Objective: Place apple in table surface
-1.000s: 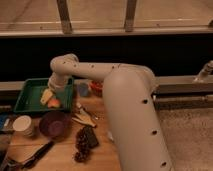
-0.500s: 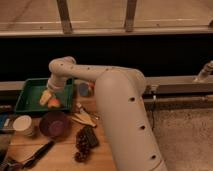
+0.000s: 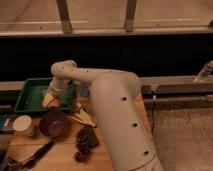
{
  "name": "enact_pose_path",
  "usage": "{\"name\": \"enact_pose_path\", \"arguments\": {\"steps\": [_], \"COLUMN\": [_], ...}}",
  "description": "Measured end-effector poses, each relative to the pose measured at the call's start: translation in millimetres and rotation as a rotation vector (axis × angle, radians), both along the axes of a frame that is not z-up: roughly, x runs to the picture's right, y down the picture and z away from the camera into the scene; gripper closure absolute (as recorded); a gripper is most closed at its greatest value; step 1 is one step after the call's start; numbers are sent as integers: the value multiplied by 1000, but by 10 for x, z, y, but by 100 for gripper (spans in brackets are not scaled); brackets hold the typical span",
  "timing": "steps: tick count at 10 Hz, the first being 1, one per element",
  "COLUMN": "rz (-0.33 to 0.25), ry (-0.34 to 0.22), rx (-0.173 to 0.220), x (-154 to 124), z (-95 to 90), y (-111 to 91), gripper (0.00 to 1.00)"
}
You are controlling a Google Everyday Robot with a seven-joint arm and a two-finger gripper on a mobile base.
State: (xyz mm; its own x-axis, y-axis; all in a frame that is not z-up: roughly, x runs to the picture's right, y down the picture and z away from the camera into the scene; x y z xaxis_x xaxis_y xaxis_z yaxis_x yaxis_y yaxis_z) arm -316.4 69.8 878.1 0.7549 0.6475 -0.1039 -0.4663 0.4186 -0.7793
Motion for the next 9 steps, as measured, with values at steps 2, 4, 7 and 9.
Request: {"name": "enact_pose_path", "arguments": {"steps": [2, 4, 7, 9], "rz": [2, 7, 9, 8], "ry": [13, 20, 16, 8], "rx": [-32, -55, -79, -83], "x": [20, 40, 40, 36], "z": [114, 190, 240, 222], "y": [88, 135, 197, 220], "gripper": [20, 20, 26, 47]}}
